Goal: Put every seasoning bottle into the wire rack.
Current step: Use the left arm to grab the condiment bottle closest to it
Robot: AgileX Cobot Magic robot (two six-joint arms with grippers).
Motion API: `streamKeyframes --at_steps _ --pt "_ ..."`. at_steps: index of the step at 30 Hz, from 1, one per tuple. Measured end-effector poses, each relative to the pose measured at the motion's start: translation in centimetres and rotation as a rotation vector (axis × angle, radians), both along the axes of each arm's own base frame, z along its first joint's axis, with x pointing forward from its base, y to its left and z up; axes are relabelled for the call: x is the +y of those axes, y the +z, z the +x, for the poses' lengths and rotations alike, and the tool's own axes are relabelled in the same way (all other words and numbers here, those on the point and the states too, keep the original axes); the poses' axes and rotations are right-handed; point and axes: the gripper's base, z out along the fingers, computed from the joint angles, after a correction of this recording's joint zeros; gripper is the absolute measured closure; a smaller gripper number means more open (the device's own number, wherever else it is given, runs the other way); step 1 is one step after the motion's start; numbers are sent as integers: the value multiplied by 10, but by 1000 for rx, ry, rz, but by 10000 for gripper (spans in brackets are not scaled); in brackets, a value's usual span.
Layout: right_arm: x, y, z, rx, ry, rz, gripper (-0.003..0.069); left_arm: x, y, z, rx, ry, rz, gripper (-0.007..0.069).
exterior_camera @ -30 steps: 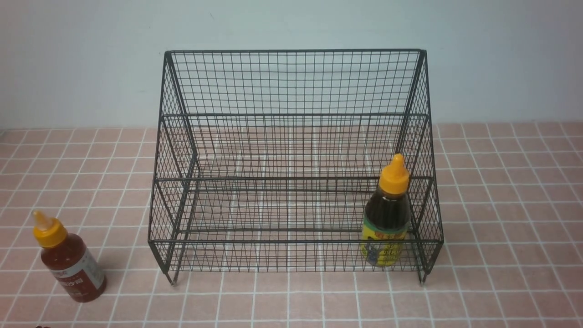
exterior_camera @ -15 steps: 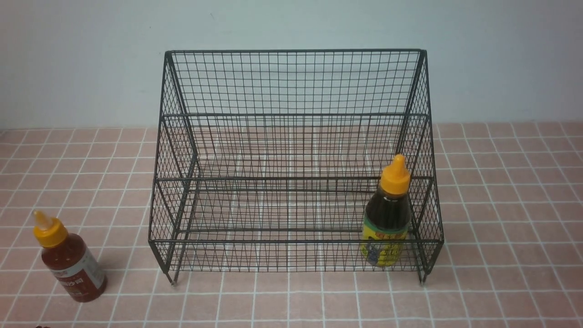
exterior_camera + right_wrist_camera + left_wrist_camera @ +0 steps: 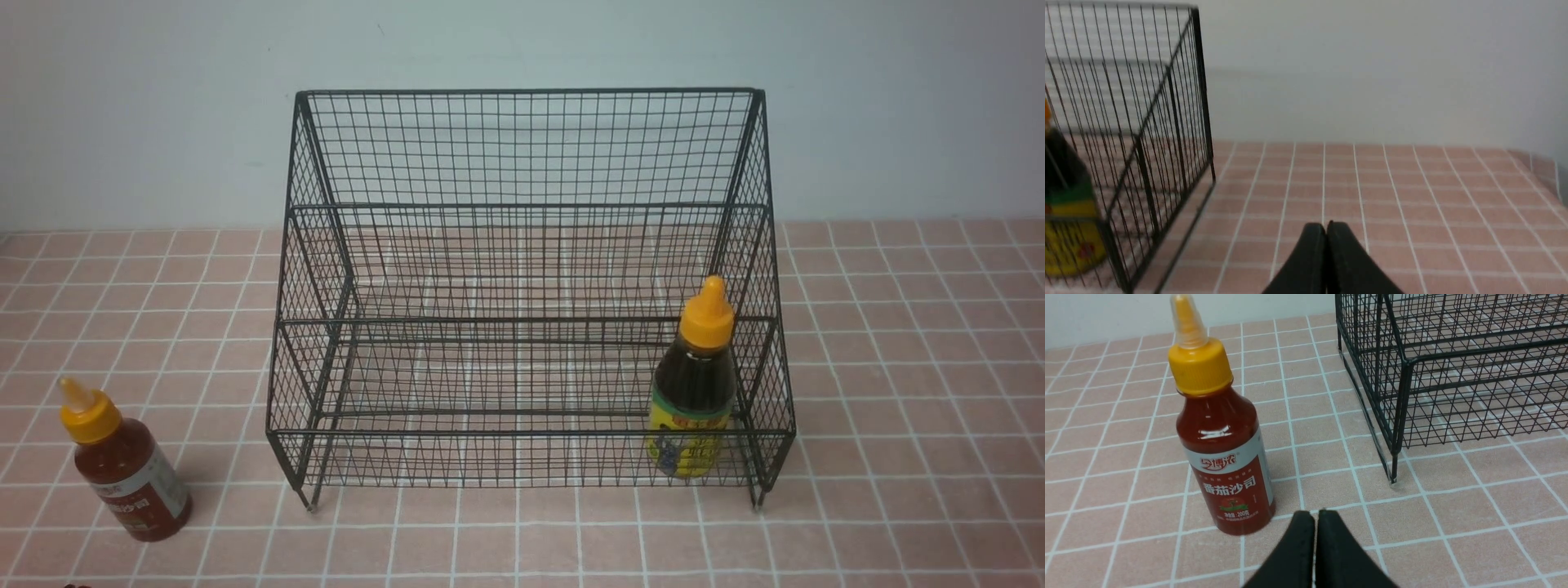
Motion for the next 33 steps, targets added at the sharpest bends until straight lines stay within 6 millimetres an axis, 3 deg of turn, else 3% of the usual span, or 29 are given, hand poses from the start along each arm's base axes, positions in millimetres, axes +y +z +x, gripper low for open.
streamKeyframes --at_steps 1,2,33 --pt "0 -20 2 70 -1 -2 672 0 0 0 0 0 0 634" --pt "0 -24 2 91 -3 -1 673 0 0 0 0 0 0 634" --pt "-1 -24 2 83 -11 -6 673 0 0 0 0 0 0 634"
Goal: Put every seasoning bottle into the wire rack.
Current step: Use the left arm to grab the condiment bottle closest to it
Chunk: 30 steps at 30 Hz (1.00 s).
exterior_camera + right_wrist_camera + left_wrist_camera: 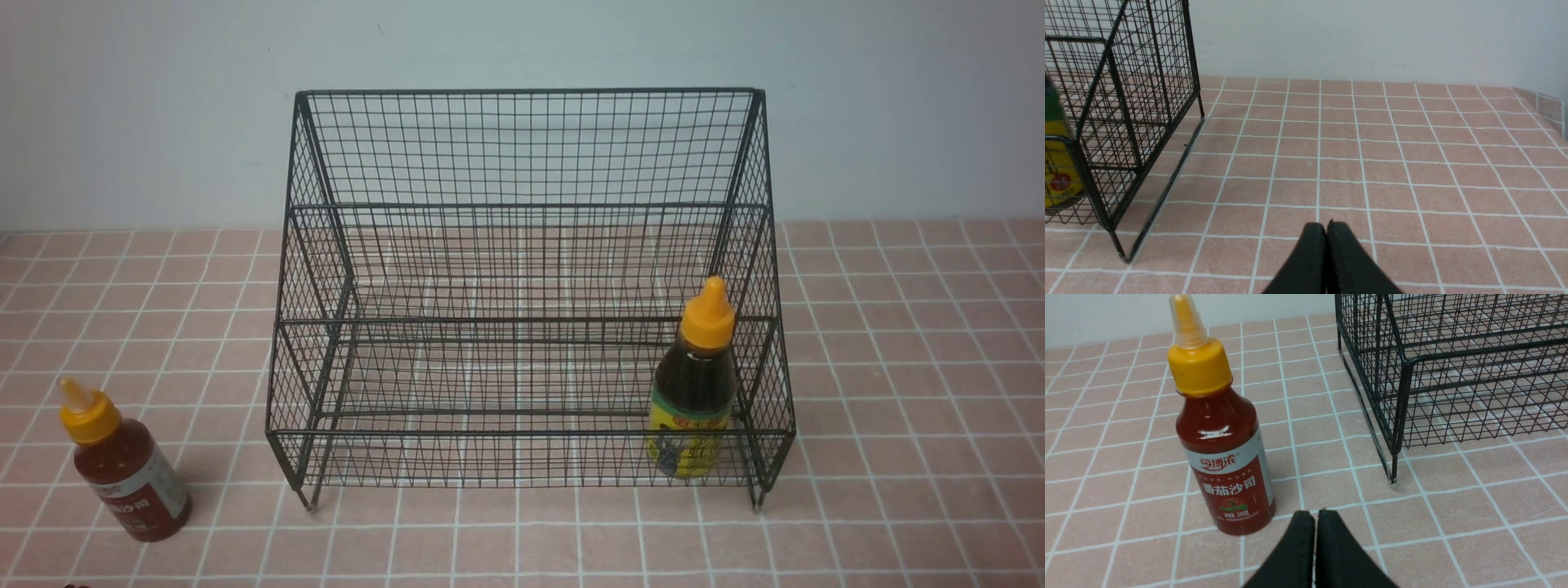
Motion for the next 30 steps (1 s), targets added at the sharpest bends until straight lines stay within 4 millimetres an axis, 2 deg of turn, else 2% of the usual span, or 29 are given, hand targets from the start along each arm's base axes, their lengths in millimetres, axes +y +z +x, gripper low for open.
streamKeyframes --at_steps 5,6,10,13,15,18,20,24,30 --pt "0 0 0 0 0 -2 673 -2 3 1 -25 7 -108 634" --pt "0 0 0 0 0 -2 673 -3 7 2 -66 12 -176 634" --pt "0 0 0 0 0 -2 673 -2 19 4 -197 27 -268 634" --pt "0 0 0 0 0 -2 673 2 37 4 -389 57 -351 634" --pt "0 0 0 0 0 -3 673 8 56 0 -605 88 -383 634" --pt "0 0 0 0 0 -3 673 11 74 -4 -736 99 -380 634" --pt "0 0 0 0 0 -3 673 10 88 -2 -737 94 -340 634" --pt "0 0 0 0 1 -5 673 6 107 25 -593 91 -203 634" --pt "0 0 0 0 1 -5 673 0 107 75 -362 104 -181 628"
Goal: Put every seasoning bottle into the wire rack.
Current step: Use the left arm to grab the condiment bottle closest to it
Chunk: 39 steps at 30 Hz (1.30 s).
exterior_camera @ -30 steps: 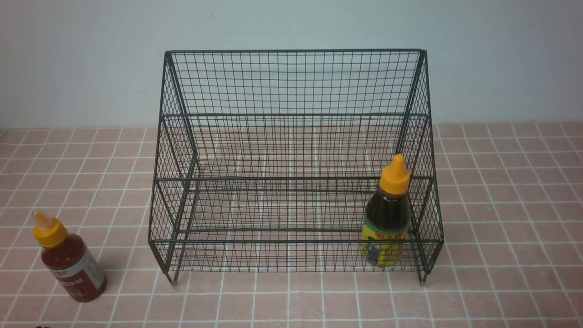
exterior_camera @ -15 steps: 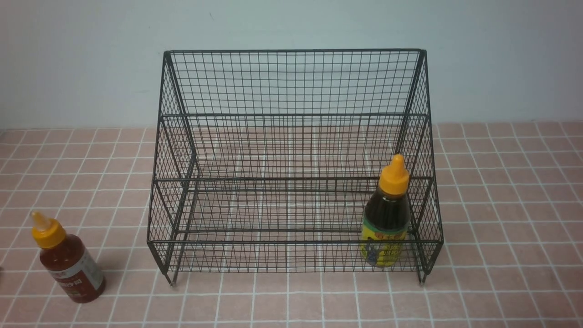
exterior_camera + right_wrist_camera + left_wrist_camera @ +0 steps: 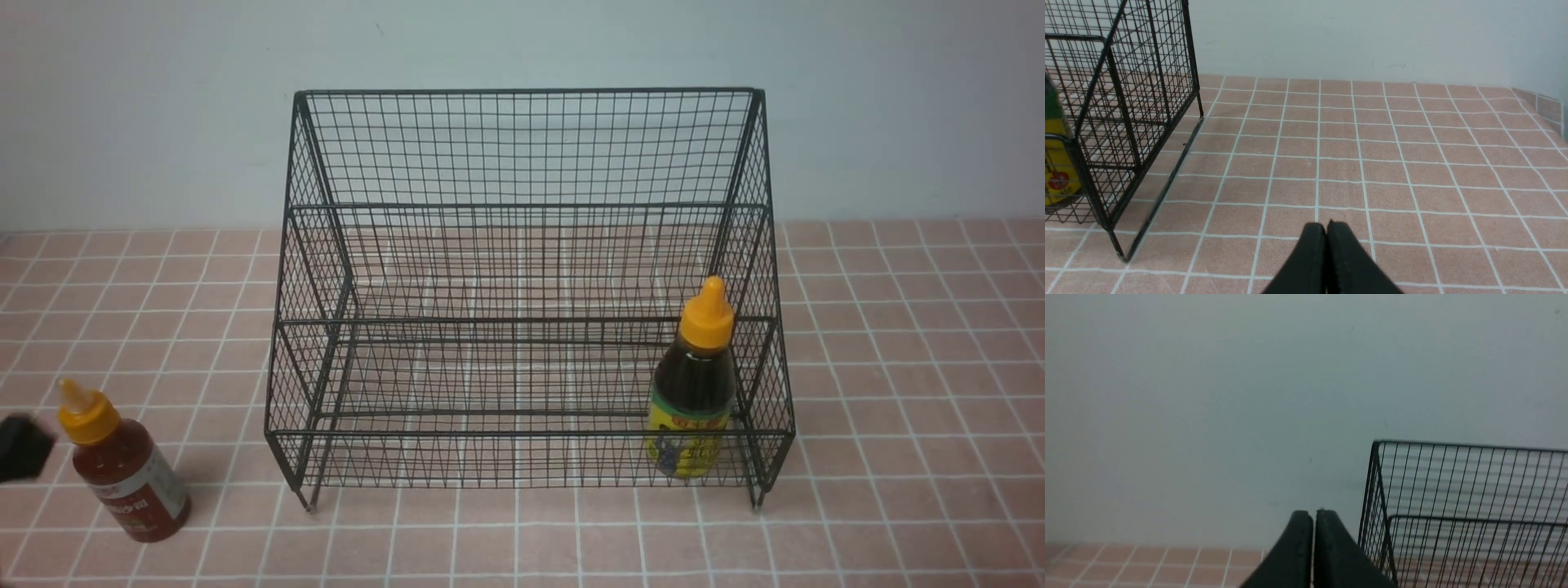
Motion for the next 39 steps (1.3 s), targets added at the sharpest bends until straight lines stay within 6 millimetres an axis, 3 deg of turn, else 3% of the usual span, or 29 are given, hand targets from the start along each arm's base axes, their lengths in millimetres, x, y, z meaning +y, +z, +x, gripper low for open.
streamKeyframes --at_steps 5,10,18,22,35,39 --pt "0 0 0 0 0 0 673 -2 -18 32 118 17 17 599" --pt "0 0 0 0 0 0 673 0 -33 52 161 54 32 505" --pt "0 0 0 0 0 0 673 11 -38 55 182 190 3 274" --pt "0 0 0 0 0 -1 673 11 -44 59 222 194 11 214" --pt "0 0 0 0 0 -1 673 16 -87 83 394 282 60 197" --pt "0 0 0 0 0 -1 673 16 -100 88 453 283 75 252"
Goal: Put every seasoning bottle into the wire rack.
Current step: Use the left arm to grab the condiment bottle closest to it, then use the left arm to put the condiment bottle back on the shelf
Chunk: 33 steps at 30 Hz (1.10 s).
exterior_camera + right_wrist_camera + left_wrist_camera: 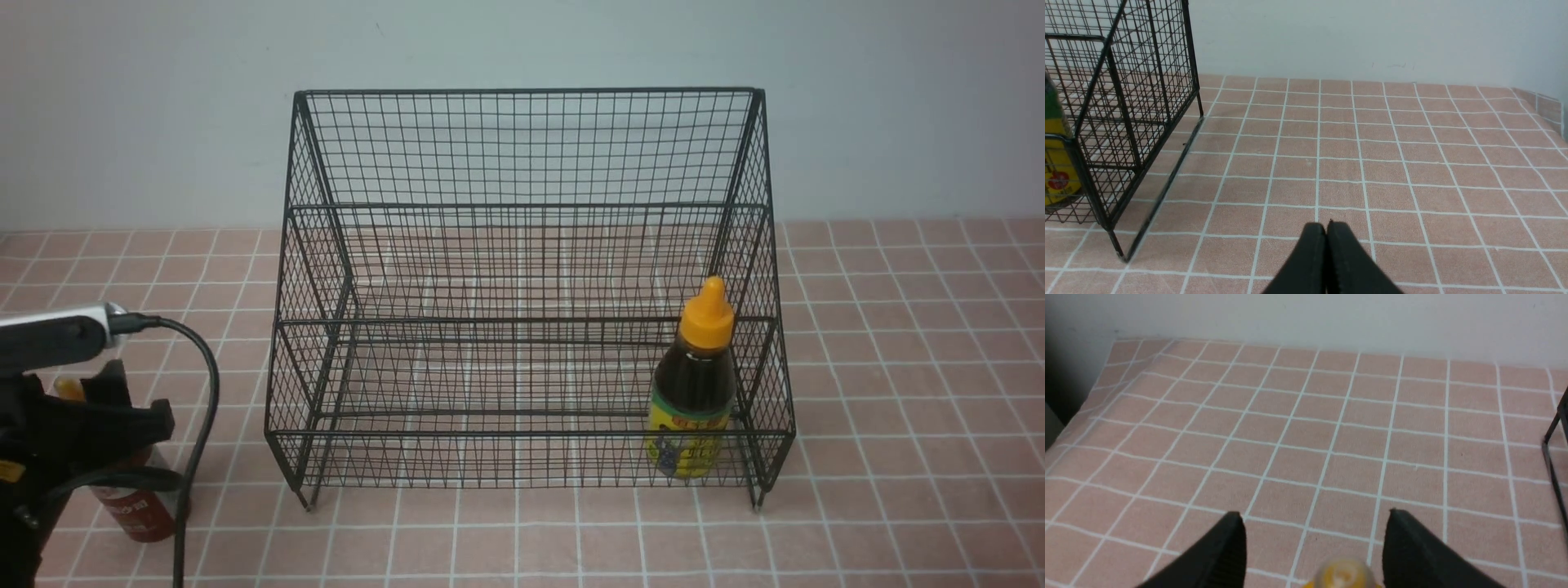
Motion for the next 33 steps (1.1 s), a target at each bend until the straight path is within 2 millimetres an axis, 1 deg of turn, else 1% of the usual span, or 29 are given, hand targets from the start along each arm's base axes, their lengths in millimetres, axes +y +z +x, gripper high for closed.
streamKeyframes --at_steps 2,4,7,11,12,13,14,15,16,18,19,23,25,29,31,33 --pt "0 0 0 0 0 0 673 0 -3 1 17 -4 2 327" --pt "0 0 0 0 0 0 673 -2 -4 1 23 -20 8 359" --pt "0 0 0 0 0 0 673 -7 0 0 23 -80 23 358" --pt "0 0 0 0 0 0 673 -21 17 -4 -26 -206 51 358" --pt "0 0 0 0 0 0 673 -25 25 -5 -46 -234 51 358" --pt "0 0 0 0 0 0 673 -32 42 -8 -95 -283 42 358" --pt "0 0 0 0 0 0 673 -33 43 -7 -99 -286 42 358" --pt "0 0 0 0 0 0 673 -39 62 -9 -150 -328 36 358" --pt "0 0 0 0 0 0 673 -40 65 -10 -159 -333 34 358" --pt "0 0 0 0 0 0 673 -46 96 -14 -241 -378 23 358" --pt "0 0 0 0 0 0 673 -46 99 -15 -249 -380 22 358" --pt "0 0 0 0 0 0 673 -49 136 -23 -327 -418 3 358" --pt "0 0 0 0 0 0 673 -50 149 -25 -343 -432 -23 358" --pt "0 0 0 0 0 0 673 -52 154 -27 -326 -440 -93 358" --pt "0 0 0 0 0 0 673 -53 150 -26 -281 -440 -161 358" --pt "0 0 0 0 0 0 673 -55 146 -24 -244 -439 -193 358"
